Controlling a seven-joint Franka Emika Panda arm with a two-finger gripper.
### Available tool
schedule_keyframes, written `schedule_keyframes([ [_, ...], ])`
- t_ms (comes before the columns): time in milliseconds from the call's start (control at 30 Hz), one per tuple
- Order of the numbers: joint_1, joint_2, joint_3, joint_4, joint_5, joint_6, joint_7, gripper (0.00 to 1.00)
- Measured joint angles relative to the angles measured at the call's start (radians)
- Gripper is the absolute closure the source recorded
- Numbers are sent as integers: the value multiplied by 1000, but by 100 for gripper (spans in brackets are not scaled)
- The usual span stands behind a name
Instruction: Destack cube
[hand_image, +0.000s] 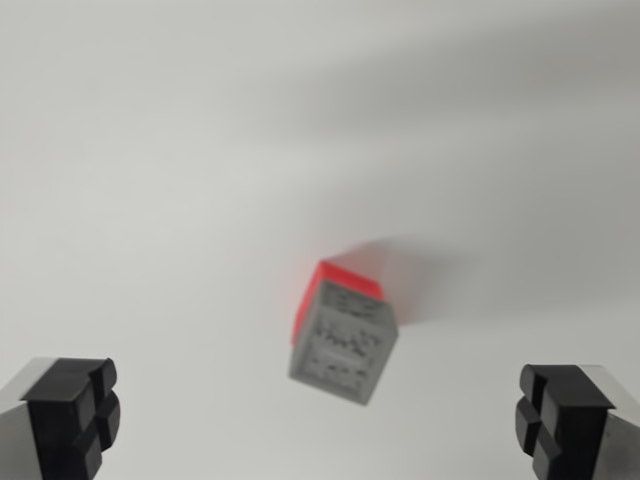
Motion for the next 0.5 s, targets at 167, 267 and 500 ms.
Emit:
schedule_keyframes([
  [167, 1, -7, 1, -40, -1, 28, 34, 0],
  [267, 1, -14, 1, -73, -2, 51, 62, 0],
  [500, 4, -21, 2, -145, -4, 106, 127, 0],
])
